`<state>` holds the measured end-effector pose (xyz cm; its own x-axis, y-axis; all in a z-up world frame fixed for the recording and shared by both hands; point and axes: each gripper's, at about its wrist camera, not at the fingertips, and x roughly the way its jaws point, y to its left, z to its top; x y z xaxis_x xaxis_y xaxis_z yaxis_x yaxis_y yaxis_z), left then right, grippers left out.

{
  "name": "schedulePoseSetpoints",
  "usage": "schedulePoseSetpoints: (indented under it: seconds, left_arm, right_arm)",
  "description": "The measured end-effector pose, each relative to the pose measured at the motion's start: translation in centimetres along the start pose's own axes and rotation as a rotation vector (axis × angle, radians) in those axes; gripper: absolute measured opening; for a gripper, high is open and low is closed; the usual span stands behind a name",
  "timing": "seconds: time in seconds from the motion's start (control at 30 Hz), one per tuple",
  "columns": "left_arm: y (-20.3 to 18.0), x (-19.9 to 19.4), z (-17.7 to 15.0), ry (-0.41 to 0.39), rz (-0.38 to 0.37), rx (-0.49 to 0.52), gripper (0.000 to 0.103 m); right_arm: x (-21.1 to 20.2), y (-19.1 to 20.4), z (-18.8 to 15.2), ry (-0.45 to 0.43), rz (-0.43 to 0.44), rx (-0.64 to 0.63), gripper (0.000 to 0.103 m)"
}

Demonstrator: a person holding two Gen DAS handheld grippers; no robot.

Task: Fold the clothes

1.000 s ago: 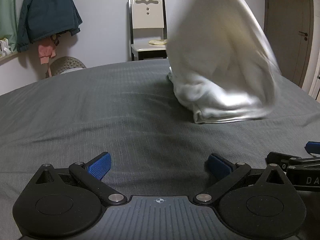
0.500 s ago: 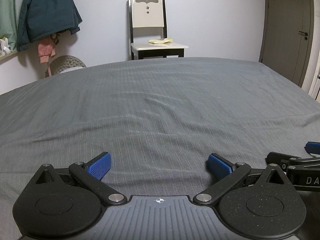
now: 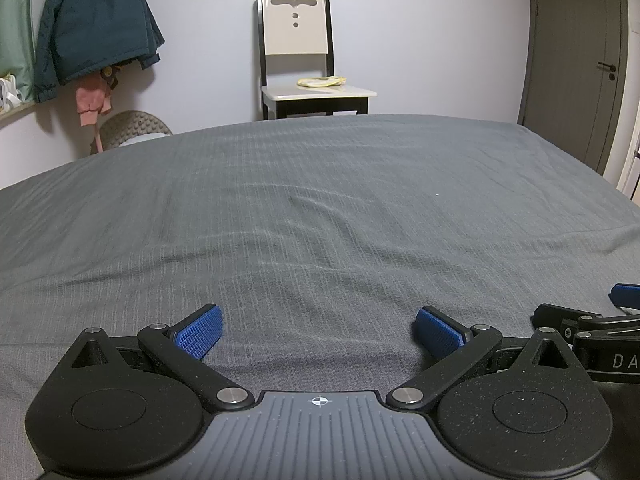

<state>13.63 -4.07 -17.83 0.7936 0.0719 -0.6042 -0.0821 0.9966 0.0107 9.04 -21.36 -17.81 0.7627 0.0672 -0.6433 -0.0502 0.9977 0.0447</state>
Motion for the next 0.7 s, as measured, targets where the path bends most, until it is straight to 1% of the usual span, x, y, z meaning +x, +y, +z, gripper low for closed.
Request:
schedulePoseSetpoints:
  seconds: [0.7]
  left_arm:
    - [0.23,-0.17,-0.22,0.001,-0.001,0.001,0.103]
  right_arm:
    - [0.27,0.01,0.37,0.000,-0.001,0.000,0.103]
